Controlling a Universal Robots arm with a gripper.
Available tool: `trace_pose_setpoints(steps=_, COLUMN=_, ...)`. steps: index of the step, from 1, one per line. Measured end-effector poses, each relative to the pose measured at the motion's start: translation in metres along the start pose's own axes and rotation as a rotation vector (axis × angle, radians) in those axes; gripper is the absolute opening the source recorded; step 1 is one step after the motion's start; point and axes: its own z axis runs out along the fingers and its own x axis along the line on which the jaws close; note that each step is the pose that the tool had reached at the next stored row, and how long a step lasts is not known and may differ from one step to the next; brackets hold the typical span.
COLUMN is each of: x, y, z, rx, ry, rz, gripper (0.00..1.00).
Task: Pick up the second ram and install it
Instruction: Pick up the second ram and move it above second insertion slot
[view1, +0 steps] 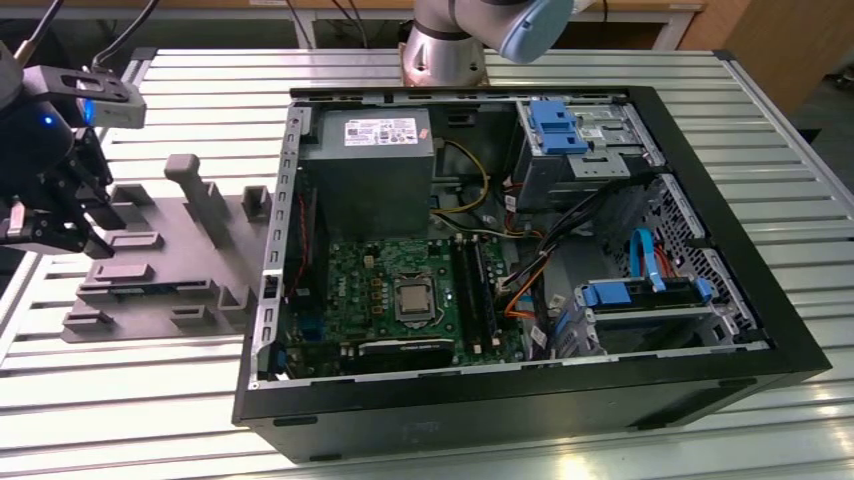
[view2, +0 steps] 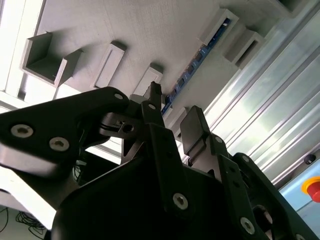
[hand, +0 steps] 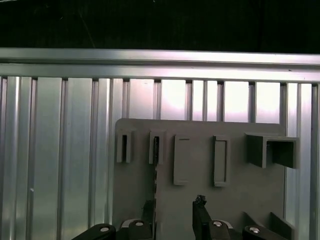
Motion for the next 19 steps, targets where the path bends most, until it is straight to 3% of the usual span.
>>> trace_pose_setpoints(steps=5, x=0.0022, y=0.0004, z=0.0091, rx=-0.0001, ry=-0.0001, rz=-0.003, gripper=0.43)
trace_pose_setpoints(steps=19, x=0.0172, y=0.0008, z=0.0343, rx=-0.0001, ry=-0.0003, rz=-0.019, gripper=0.43)
